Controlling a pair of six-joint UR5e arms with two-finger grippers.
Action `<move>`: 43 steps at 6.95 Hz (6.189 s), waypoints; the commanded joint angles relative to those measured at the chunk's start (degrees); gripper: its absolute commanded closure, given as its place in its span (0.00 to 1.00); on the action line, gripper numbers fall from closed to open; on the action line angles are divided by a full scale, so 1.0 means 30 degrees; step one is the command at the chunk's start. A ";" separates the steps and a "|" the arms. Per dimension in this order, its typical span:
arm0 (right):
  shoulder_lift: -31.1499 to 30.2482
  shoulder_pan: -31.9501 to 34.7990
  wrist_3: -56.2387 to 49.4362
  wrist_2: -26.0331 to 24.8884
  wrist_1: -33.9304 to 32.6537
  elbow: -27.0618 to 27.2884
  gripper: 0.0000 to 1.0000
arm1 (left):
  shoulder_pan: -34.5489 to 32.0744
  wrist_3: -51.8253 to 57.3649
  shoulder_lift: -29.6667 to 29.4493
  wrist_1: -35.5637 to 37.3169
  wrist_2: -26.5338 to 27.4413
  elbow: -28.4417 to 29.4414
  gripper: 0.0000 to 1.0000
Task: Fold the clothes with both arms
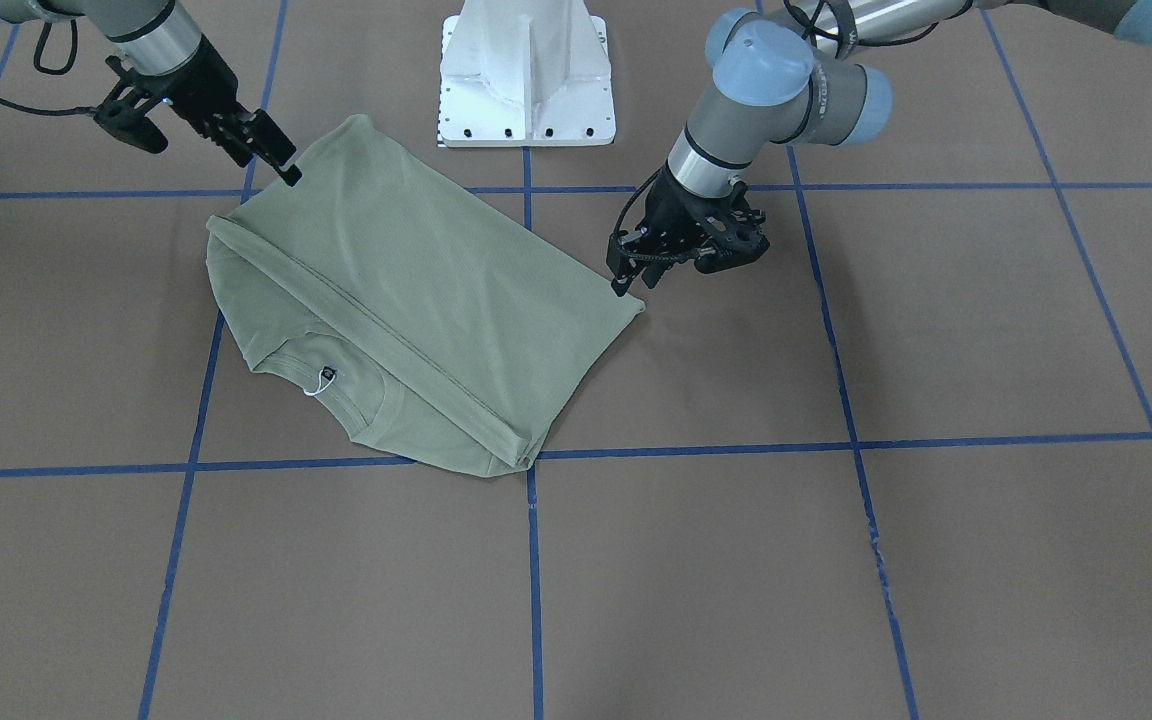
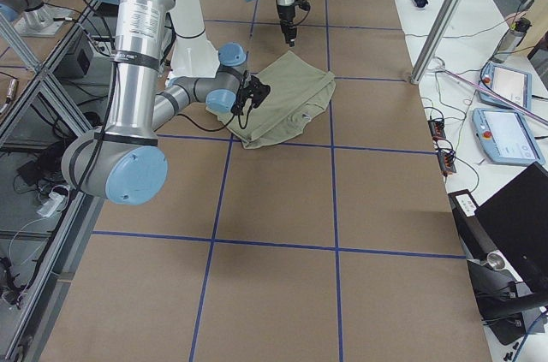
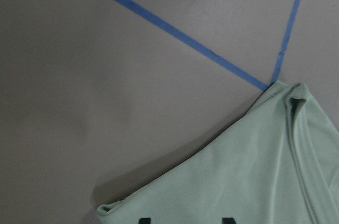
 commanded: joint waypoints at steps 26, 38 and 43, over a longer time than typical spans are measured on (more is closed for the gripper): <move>1.3141 0.0103 -1.0159 0.1012 -1.0191 -0.6298 0.00 | -0.6332 0.8437 -0.5782 -0.6912 -0.0793 1.1996 0.54; 1.4633 -0.1170 -2.1512 -0.2186 -1.4599 -0.8337 0.00 | -0.6245 0.8290 -0.4663 -0.7117 -0.1350 1.1435 0.51; 1.1980 -0.0811 -2.2314 -0.2186 -1.5218 -0.5045 0.00 | -0.6215 0.8203 -0.4663 -0.6941 -0.1350 1.0937 0.50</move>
